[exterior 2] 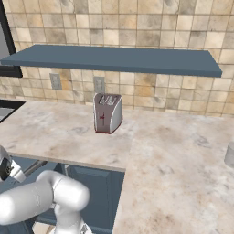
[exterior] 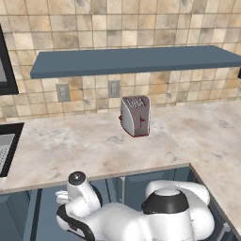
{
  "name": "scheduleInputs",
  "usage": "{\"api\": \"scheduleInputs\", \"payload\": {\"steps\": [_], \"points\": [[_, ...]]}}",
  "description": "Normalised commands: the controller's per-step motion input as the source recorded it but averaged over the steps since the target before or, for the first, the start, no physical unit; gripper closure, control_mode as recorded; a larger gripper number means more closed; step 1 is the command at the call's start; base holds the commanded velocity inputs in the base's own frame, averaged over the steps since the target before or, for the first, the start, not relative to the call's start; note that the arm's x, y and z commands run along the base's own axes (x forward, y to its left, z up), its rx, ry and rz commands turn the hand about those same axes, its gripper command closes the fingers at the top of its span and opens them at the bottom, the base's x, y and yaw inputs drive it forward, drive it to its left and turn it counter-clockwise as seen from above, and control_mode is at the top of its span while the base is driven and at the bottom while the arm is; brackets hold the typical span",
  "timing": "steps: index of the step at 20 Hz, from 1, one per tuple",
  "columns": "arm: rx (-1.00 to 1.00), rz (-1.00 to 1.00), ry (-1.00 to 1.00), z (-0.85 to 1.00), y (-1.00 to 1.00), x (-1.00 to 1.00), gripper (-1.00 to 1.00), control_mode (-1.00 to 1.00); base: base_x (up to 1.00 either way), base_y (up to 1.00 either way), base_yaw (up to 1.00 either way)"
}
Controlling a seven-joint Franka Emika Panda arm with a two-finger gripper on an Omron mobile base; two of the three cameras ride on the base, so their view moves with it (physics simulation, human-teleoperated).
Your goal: Take the tongs from the drawer on the left and place them on the dining counter next to the tray containing the kebab skewer.
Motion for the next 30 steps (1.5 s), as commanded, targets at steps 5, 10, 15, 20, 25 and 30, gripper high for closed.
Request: {"api": "scheduleInputs", "payload": {"steps": [5, 10, 15, 20, 25, 30], "points": [[0.00, 0.00, 0.00, -0.18, 0.17, 0.30, -1.00, -1.00, 0.00, 0.00, 0.00], [0.01, 0.00, 0.00, -0.28, 0.13, 0.28, -1.00, -1.00, 0.00, 0.00, 0.00], [0.06, 0.00, 0.04, -0.37, 0.11, 0.16, -1.00, -1.00, 0.00, 0.00, 0.00], [0.05, 0.00, 0.02, -0.25, 0.00, 0.10, -1.00, -1.00, 0.00, 0.00, 0.00], [0.01, 0.00, 0.02, -0.35, 0.08, 0.14, -1.00, -1.00, 0.00, 0.00, 0.00], [0.00, 0.00, 0.01, -0.51, 0.36, 0.03, 1.00, -1.00, 0.00, 0.00, 0.00]]}}
